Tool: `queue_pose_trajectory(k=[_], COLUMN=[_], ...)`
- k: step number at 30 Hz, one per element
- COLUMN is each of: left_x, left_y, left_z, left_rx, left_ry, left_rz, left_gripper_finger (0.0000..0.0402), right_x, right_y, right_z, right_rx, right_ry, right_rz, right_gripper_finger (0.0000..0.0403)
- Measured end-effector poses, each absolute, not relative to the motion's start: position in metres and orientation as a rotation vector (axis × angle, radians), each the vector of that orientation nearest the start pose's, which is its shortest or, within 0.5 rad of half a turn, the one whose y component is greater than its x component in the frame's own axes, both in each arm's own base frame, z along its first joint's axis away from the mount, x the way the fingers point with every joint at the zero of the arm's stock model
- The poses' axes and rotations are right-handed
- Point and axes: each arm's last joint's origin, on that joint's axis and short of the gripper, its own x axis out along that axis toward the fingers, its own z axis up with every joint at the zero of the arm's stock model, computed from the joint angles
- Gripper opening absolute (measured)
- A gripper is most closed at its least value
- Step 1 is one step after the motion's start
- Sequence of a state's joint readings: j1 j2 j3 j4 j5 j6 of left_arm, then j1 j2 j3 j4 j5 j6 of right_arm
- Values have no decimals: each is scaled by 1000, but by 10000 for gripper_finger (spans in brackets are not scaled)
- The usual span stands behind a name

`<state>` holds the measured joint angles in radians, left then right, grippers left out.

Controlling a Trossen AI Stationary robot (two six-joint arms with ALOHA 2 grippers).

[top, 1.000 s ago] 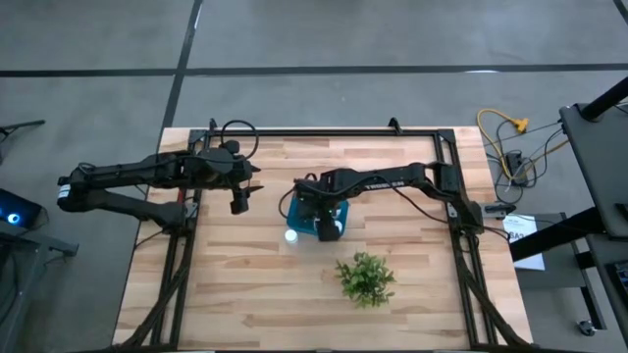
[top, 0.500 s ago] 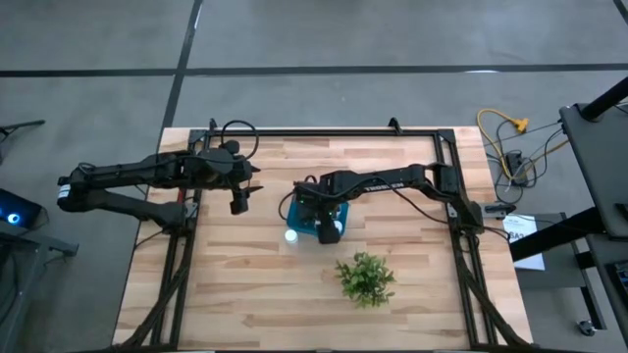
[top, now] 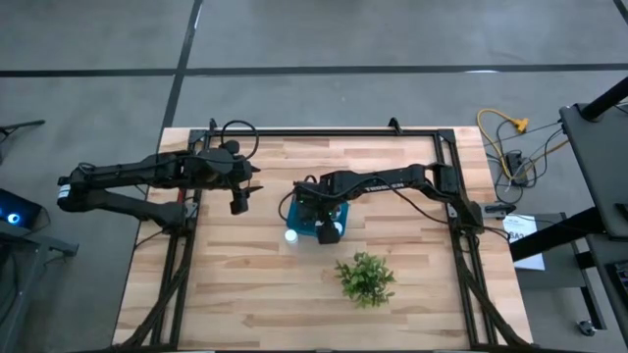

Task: Pick and place pill bottles into a basket
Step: Put the white pill bottle in the blue bin

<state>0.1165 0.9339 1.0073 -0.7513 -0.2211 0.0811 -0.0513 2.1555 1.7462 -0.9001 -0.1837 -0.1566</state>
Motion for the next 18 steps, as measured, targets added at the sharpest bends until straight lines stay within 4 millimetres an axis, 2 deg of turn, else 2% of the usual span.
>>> queue_pose_trajectory(k=[5, 18], left_x=[176, 173], left_y=[27, 27], left_z=[333, 331], left_rx=[112, 91], left_ry=[693, 723], left_rz=[297, 303], left_gripper_finger=[206, 206], right_x=[442, 453], right_y=[-18, -17], right_z=[196, 240], right_rx=[11, -25], right_ry=[1261, 1158], right_rz=[216, 228], right_gripper_finger=[226, 226])
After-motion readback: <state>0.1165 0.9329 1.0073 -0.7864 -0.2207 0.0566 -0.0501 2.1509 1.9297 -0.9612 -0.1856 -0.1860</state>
